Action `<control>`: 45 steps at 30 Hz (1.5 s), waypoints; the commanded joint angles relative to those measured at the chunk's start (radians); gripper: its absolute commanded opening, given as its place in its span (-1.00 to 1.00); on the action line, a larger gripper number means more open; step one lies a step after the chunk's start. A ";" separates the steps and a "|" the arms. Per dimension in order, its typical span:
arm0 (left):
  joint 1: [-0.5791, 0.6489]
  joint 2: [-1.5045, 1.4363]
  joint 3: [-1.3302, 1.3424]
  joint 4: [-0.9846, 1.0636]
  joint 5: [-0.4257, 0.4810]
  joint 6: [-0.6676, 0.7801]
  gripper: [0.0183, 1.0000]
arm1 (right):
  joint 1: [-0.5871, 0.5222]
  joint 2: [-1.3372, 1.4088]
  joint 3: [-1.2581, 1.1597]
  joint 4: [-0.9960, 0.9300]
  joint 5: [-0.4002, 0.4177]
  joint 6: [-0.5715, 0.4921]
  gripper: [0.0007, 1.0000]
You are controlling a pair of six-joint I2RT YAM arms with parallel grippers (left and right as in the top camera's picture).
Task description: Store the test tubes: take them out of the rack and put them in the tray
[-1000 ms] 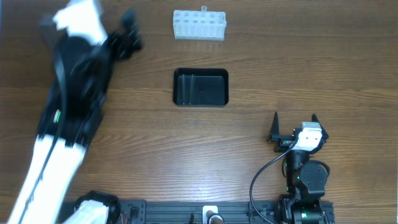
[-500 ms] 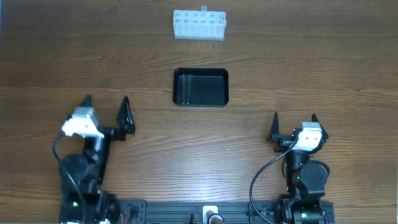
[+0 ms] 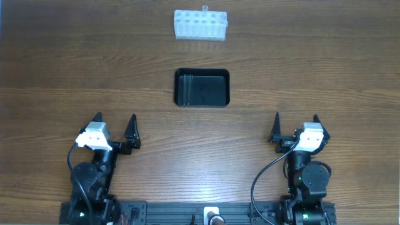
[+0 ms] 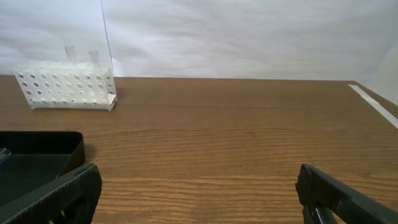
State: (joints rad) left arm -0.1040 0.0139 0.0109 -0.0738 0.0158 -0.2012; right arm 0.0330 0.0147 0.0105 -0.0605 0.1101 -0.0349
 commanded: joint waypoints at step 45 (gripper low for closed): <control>0.007 -0.007 -0.005 -0.003 0.010 0.015 1.00 | -0.010 0.127 0.030 0.210 -0.012 0.101 0.98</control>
State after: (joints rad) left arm -0.1032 0.0139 0.0109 -0.0738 0.0162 -0.2012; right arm 0.0322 0.0402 0.0109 0.0803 0.1104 0.0101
